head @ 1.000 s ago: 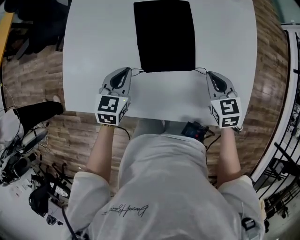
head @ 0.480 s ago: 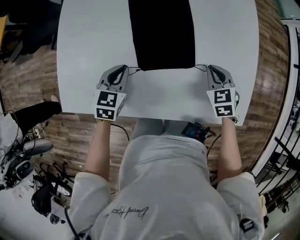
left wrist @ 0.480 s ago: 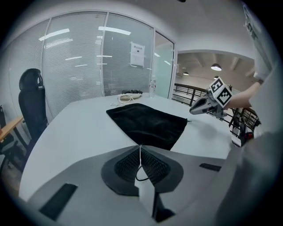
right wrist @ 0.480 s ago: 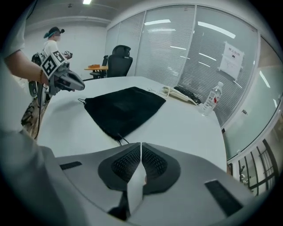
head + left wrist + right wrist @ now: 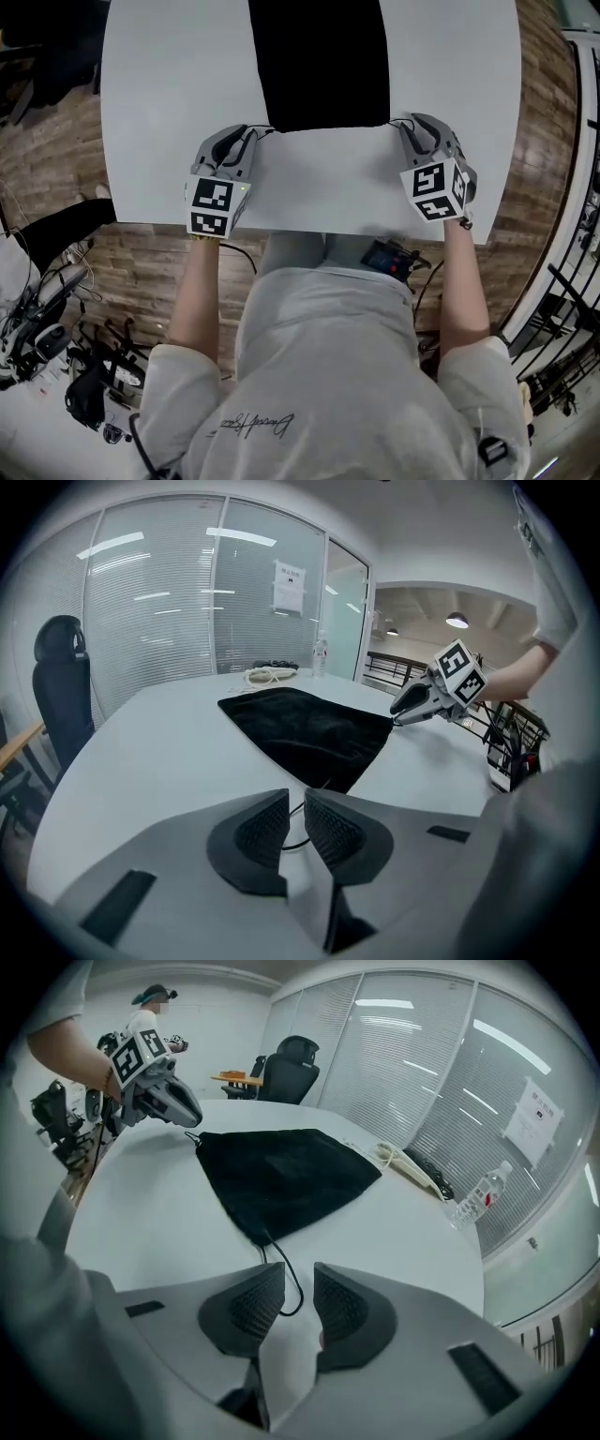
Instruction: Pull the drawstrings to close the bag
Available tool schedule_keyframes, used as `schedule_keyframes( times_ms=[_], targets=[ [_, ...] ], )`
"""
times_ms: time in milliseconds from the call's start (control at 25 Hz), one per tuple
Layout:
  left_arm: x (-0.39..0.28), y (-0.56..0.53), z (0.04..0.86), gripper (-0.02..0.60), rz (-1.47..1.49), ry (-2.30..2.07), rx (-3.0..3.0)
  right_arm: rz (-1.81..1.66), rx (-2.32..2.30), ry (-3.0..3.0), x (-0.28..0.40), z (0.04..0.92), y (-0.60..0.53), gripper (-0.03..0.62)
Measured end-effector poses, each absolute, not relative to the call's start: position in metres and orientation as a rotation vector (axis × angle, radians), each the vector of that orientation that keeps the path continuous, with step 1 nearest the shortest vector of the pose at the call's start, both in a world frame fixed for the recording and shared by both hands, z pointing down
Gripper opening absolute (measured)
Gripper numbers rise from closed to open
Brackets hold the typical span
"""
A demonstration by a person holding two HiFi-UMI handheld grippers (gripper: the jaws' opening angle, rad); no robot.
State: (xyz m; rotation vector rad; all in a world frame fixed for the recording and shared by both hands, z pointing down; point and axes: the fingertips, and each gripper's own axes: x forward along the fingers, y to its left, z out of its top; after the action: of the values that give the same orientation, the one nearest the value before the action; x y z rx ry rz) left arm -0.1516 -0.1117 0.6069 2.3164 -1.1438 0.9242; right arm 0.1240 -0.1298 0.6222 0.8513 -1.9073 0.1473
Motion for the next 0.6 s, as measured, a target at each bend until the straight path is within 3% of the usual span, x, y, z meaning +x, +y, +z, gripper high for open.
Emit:
schedule_keyframes(
  times_ms=[600],
  targets=[
    [-0.149,-0.111,0.611,0.055,0.969,-1.137,2.32,0.133,0.718,-1.941,0.11,0.638,-0.13,0.118]
  ],
)
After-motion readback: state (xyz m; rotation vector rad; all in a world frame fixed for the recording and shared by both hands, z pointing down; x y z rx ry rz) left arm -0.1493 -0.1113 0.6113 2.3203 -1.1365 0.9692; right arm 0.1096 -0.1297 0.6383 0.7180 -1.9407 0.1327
